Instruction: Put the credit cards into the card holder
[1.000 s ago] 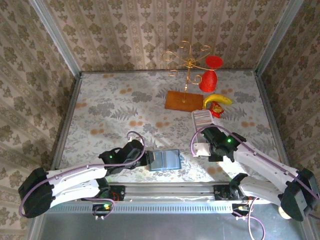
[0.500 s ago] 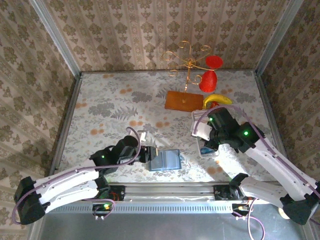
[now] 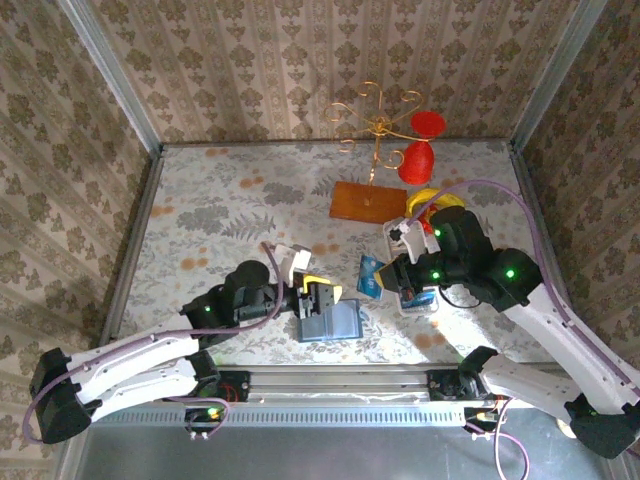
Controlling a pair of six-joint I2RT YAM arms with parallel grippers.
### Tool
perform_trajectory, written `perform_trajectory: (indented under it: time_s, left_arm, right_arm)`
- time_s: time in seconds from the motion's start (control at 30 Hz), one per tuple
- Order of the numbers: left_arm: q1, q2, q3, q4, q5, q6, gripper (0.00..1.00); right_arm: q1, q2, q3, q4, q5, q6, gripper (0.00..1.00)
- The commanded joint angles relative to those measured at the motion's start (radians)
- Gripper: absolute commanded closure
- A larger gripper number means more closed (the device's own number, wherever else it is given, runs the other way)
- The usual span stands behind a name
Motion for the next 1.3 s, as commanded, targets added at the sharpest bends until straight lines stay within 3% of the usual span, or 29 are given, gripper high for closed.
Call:
perform_trajectory:
  time_s: [0.0,0.23,0.4,0.6,0.63,0.7,0.73,0.8,0.9,1.0,1.13,1.27]
  left_arm:
    - [-0.005,0.008,0.035,0.151,0.079,-0.038,0.44]
    - [-0.006,0.035,0.023,0.296,0.127,-0.124,0.50]
    - [-0.008,0.057,0.008,0.417,0.151,-0.187,0.67]
    - [-0.009,0.029,-0.008,0.437,0.124,-0.216,0.98]
    - [-0.009,0.019,-0.015,0.439,0.109,-0.224,1.00]
    - [-0.011,-0.001,-0.026,0.432,0.075,-0.236,1.00]
    - [-0.013,-0.014,-0.036,0.428,0.042,-0.247,1.00]
    - [-0.015,-0.036,-0.062,0.445,-0.006,-0.268,1.00]
    - [-0.014,-0.064,-0.096,0.466,-0.077,-0.308,1.00]
    - [-0.016,-0.082,-0.110,0.473,-0.119,-0.334,1.00]
    - [-0.018,-0.080,-0.114,0.487,-0.134,-0.359,1.00]
    - [-0.019,-0.074,-0.122,0.511,-0.139,-0.376,1.00]
  right_arm:
    - [-0.002,-0.008,-0.021,0.143,-0.169,0.230,1.00]
    - [-0.002,-0.008,-0.037,0.240,-0.228,0.300,1.00]
    - [-0.002,-0.012,-0.058,0.318,-0.234,0.337,1.00]
    - [-0.002,-0.044,-0.102,0.402,-0.187,0.406,1.00]
    - [-0.002,-0.055,-0.113,0.415,-0.153,0.426,0.93]
    - [-0.002,-0.079,-0.159,0.480,-0.085,0.505,0.63]
    - [0.000,-0.094,-0.202,0.560,-0.064,0.573,0.54]
    - [0.019,-0.118,-0.291,0.730,-0.032,0.687,0.48]
    - [0.095,-0.150,-0.374,0.898,0.082,0.752,0.51]
    - [0.172,-0.161,-0.401,0.949,0.189,0.750,0.53]
    - [0.215,-0.136,-0.432,1.039,0.219,0.778,0.60]
    - [0.225,-0.123,-0.448,1.086,0.236,0.793,0.74]
